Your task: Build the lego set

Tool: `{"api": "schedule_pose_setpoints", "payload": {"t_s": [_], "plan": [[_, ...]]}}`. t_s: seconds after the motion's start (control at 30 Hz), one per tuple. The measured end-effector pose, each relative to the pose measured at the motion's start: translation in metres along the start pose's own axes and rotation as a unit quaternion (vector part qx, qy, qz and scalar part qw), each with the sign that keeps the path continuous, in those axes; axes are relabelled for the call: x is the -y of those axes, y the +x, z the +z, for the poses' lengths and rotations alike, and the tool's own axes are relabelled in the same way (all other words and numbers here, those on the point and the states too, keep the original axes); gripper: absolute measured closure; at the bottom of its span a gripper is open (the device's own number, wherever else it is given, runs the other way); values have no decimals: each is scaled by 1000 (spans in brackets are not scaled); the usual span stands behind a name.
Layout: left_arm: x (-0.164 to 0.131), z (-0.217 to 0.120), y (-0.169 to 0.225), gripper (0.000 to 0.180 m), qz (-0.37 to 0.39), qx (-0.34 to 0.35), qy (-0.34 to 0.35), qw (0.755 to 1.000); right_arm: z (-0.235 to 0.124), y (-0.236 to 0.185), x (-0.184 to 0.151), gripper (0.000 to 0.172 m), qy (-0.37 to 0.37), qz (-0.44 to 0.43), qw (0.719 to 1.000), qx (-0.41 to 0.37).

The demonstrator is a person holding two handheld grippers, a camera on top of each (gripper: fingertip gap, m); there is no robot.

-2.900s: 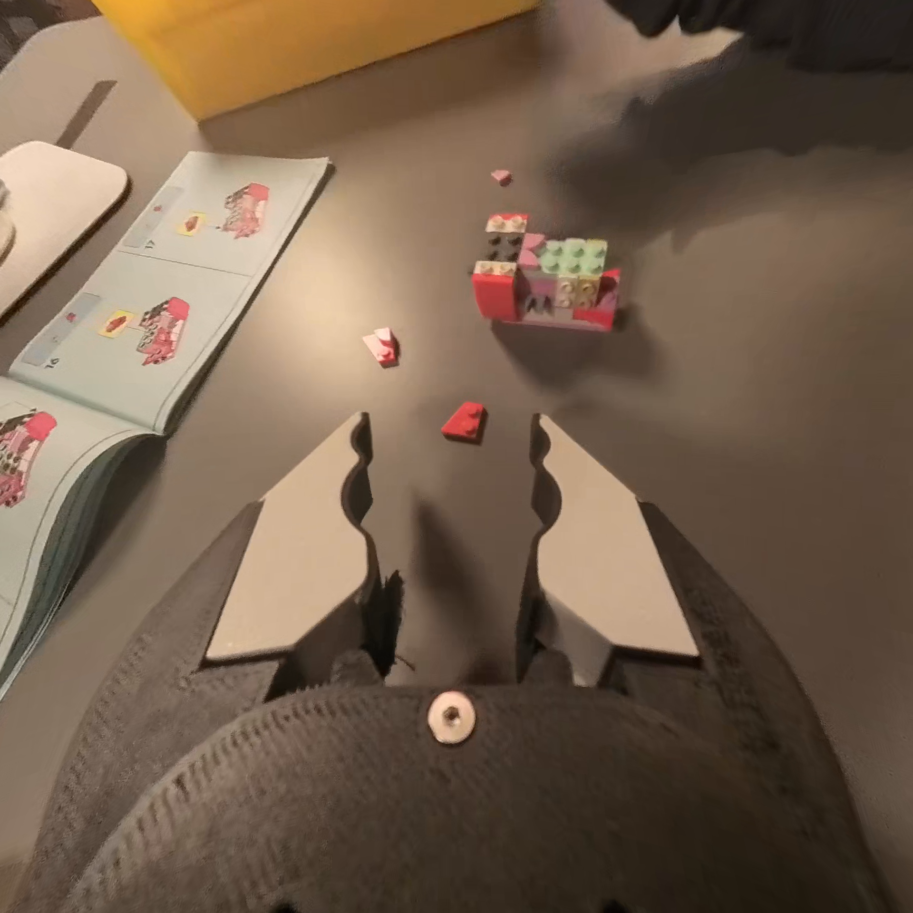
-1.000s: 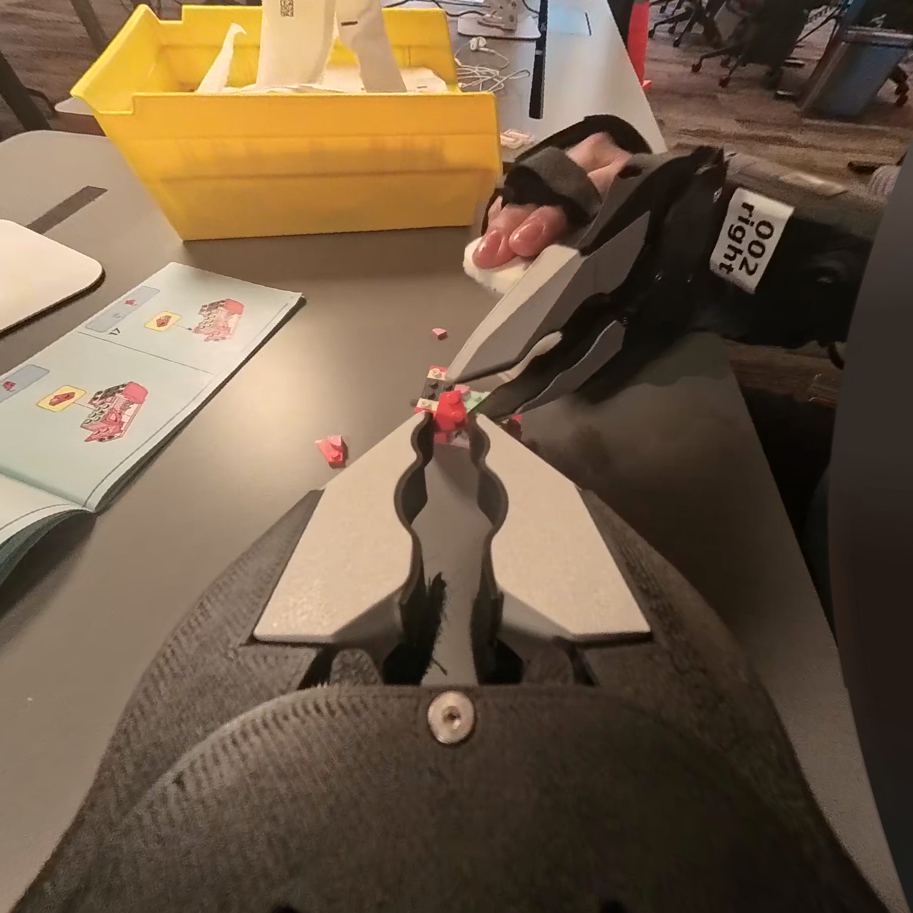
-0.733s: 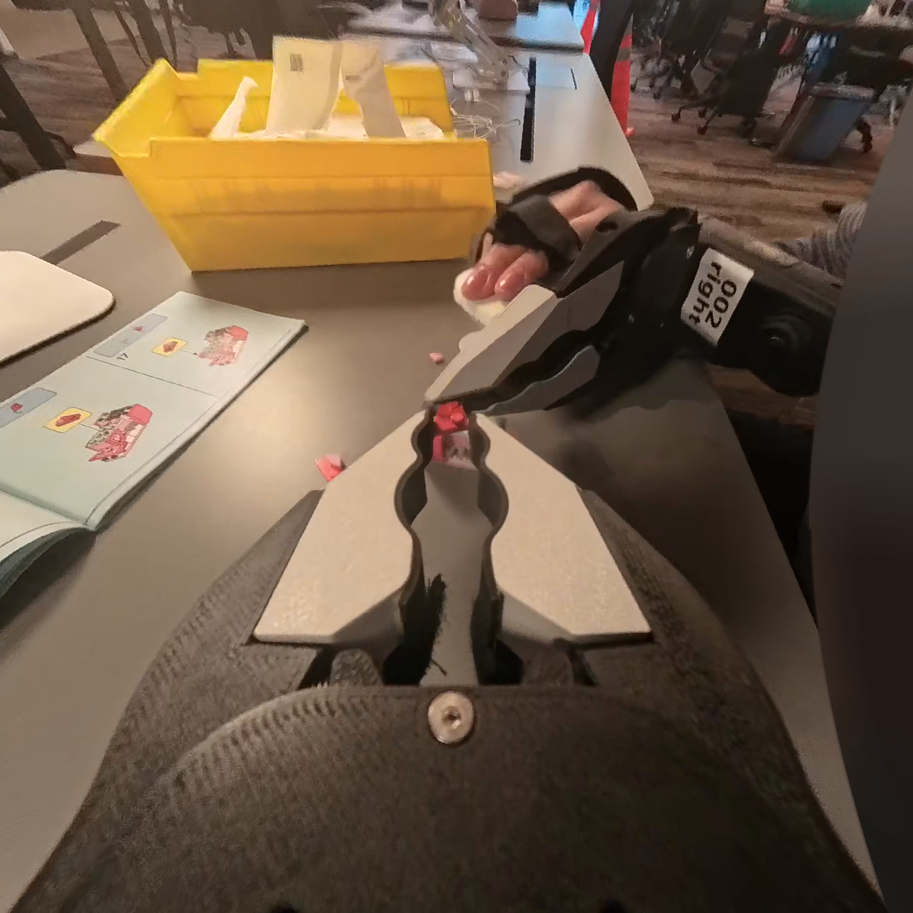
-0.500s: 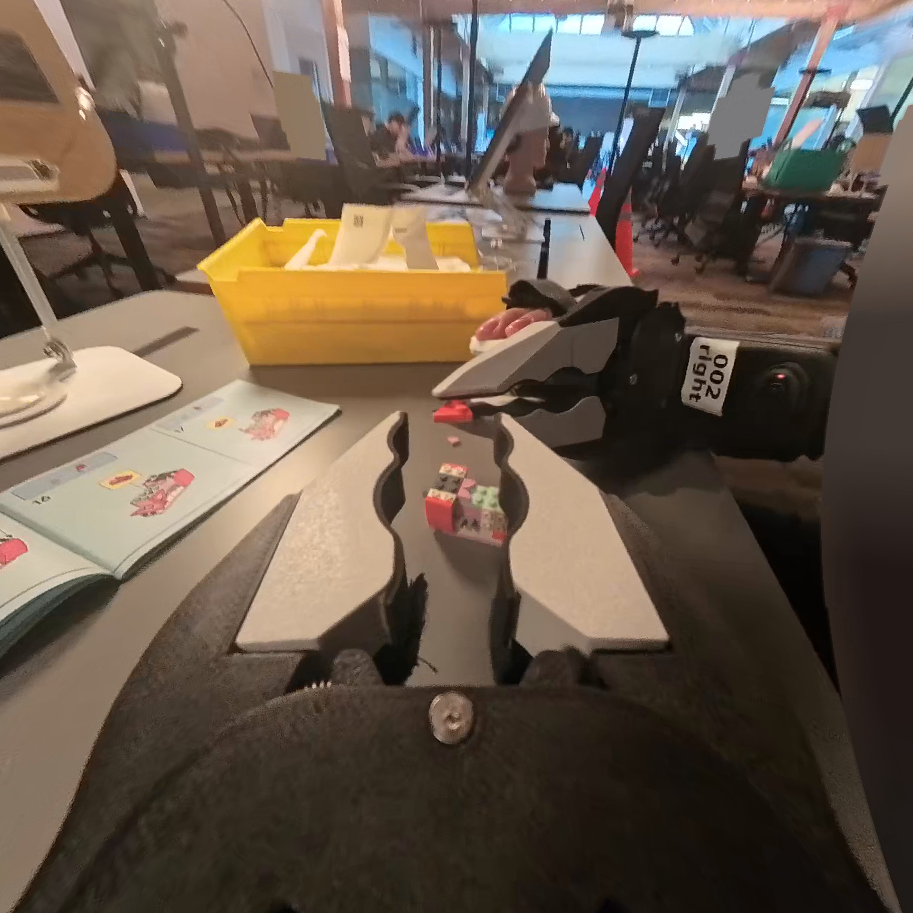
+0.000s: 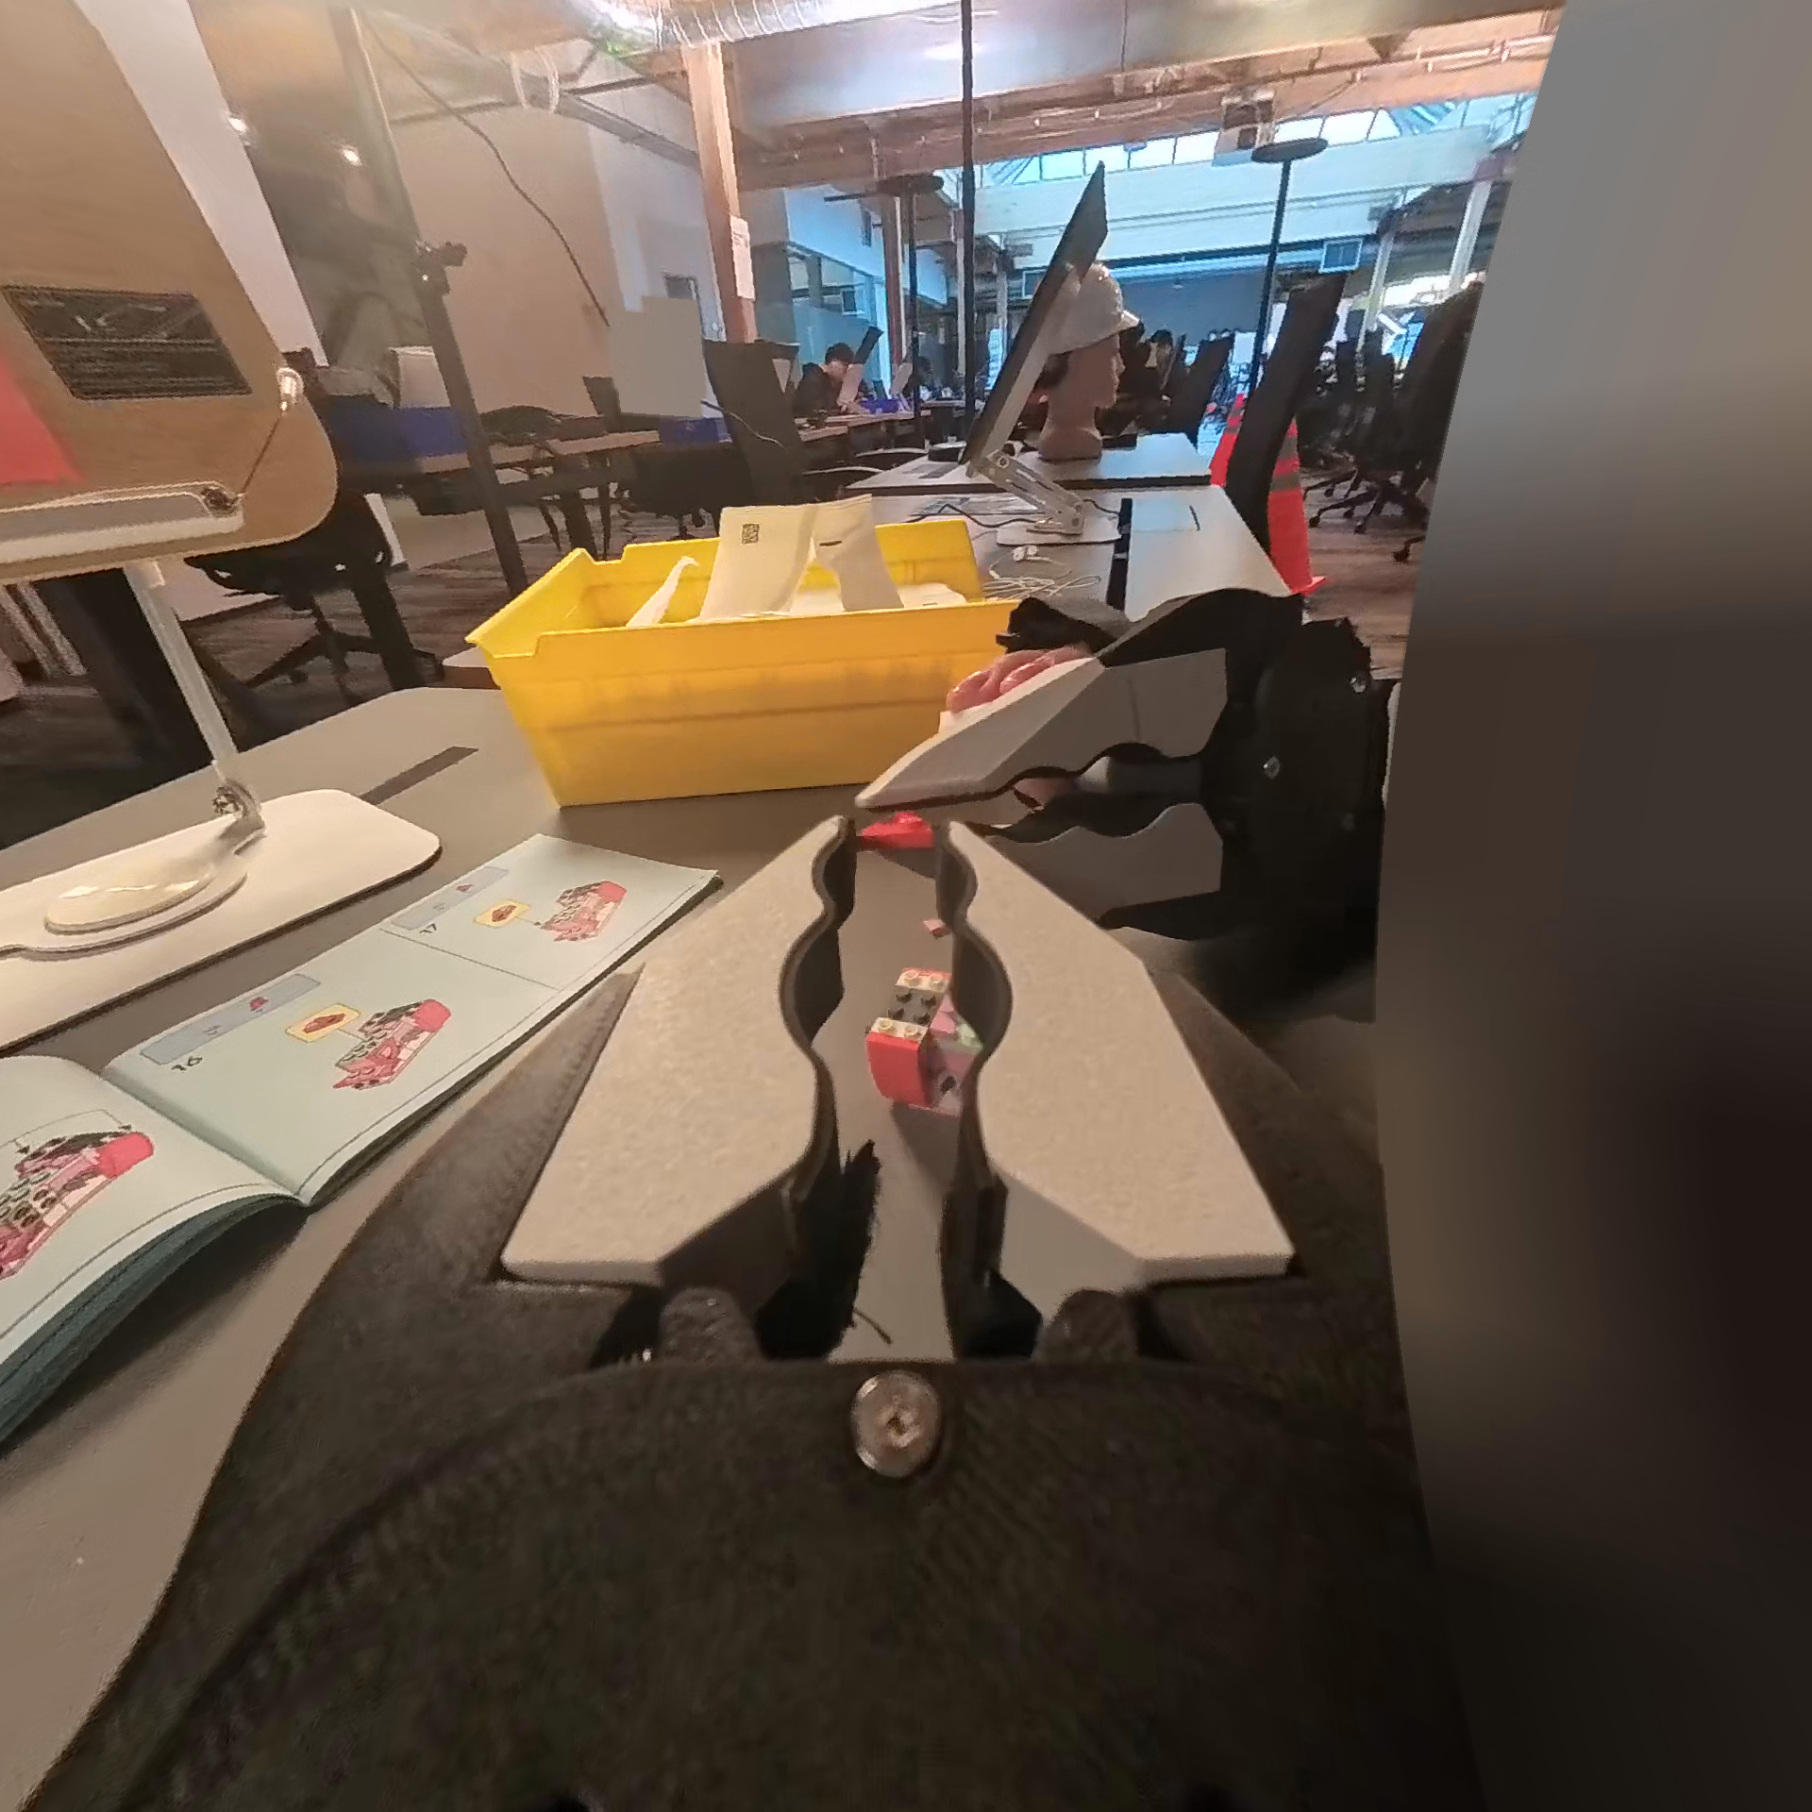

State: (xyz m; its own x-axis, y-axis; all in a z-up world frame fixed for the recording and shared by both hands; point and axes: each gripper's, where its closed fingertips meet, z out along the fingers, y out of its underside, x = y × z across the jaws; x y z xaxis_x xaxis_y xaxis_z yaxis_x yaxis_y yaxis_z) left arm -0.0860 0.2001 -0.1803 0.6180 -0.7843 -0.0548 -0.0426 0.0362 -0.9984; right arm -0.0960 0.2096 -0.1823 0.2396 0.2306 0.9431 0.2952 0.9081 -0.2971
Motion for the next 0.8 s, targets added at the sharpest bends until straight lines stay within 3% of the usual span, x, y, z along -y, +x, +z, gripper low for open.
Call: {"api": "schedule_pose_setpoints", "payload": {"t_s": [0.27,0.33,0.7,0.8], "plan": [[-3,2,3,159,9,-3,-10,1000,0,0,-1,169,-2,0,1000,0],[-4,2,0,166,13,8,-14,1000,0,0,0,169,-1,0,1000,1],[-7,3,-3,166,-25,-2,-26,999,2,-2,-3,169,-5,-8,1000,3],[-6,0,-11,166,-20,20,-22,999,0,3,-5,159,2,0,1000,-9]]}}
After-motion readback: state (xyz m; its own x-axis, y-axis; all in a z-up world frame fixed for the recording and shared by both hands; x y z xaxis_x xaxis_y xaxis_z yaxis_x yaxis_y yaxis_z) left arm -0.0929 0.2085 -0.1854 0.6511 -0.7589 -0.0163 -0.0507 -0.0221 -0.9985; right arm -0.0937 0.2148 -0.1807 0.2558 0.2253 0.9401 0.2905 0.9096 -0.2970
